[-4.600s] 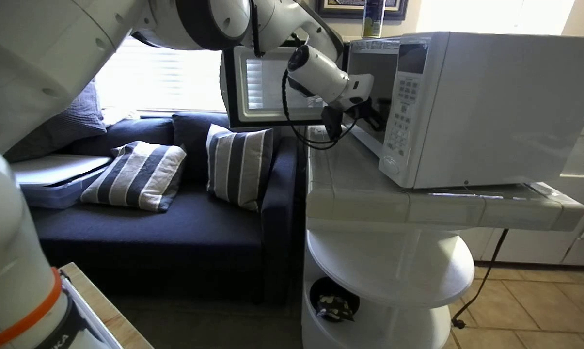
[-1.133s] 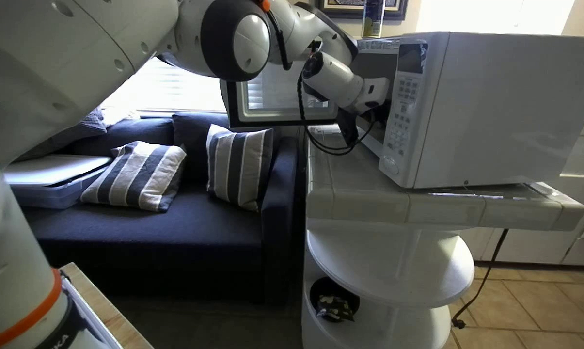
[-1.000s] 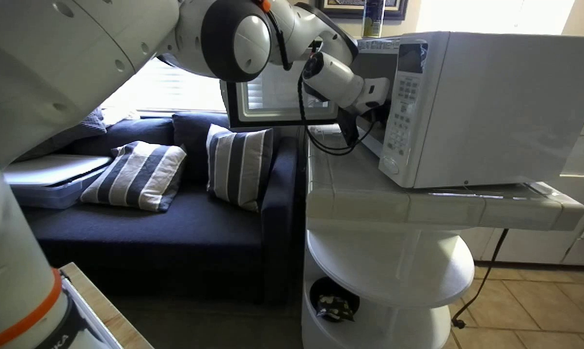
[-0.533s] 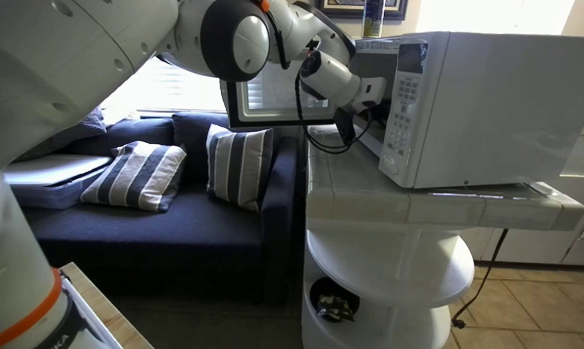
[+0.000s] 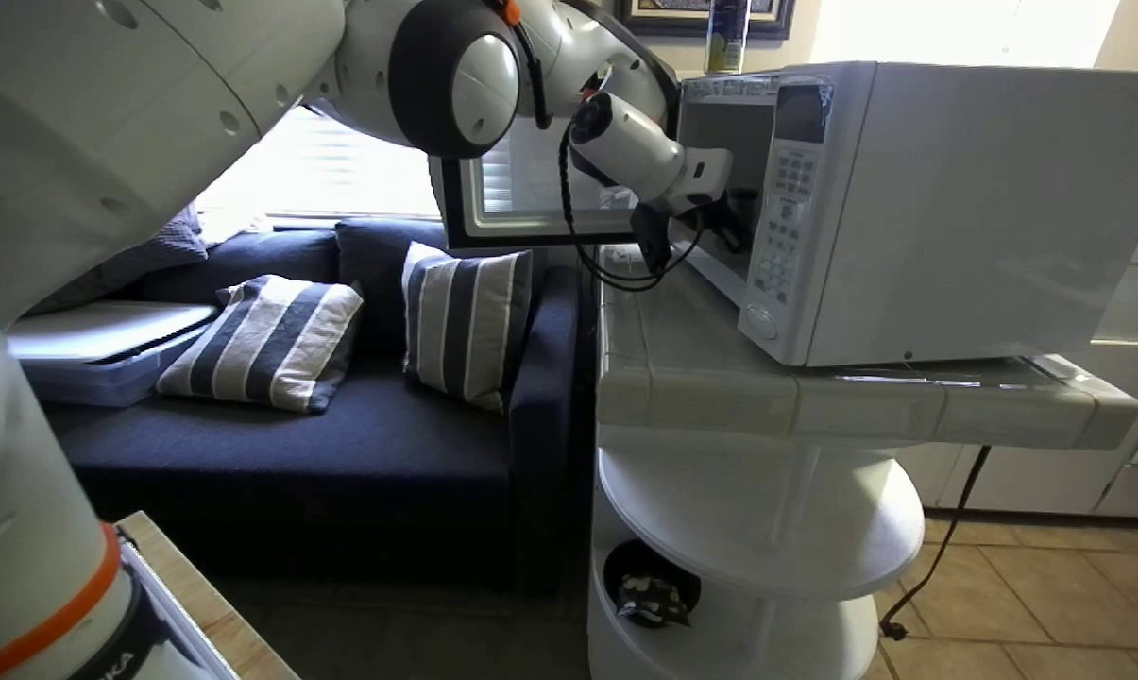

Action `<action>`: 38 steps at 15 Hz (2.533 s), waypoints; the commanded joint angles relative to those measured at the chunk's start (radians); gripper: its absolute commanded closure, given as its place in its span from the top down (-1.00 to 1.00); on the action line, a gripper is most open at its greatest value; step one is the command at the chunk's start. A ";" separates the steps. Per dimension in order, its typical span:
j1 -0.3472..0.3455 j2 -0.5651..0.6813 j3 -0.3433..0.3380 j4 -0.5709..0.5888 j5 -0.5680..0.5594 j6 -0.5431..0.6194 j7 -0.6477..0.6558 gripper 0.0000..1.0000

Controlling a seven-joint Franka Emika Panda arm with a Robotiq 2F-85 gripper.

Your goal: Rotate the microwave plate

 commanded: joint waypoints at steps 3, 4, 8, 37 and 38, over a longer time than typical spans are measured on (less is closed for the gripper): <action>-0.007 -0.008 0.042 -0.015 0.024 -0.020 -0.008 -1.00; -0.008 -0.008 0.044 -0.014 0.023 -0.020 -0.006 -1.00; -0.001 0.000 0.035 0.003 0.007 -0.029 0.036 -1.00; 0.042 0.003 0.010 0.024 -0.009 -0.027 0.347 -1.00; 0.044 0.001 0.008 0.024 -0.011 -0.012 0.346 -1.00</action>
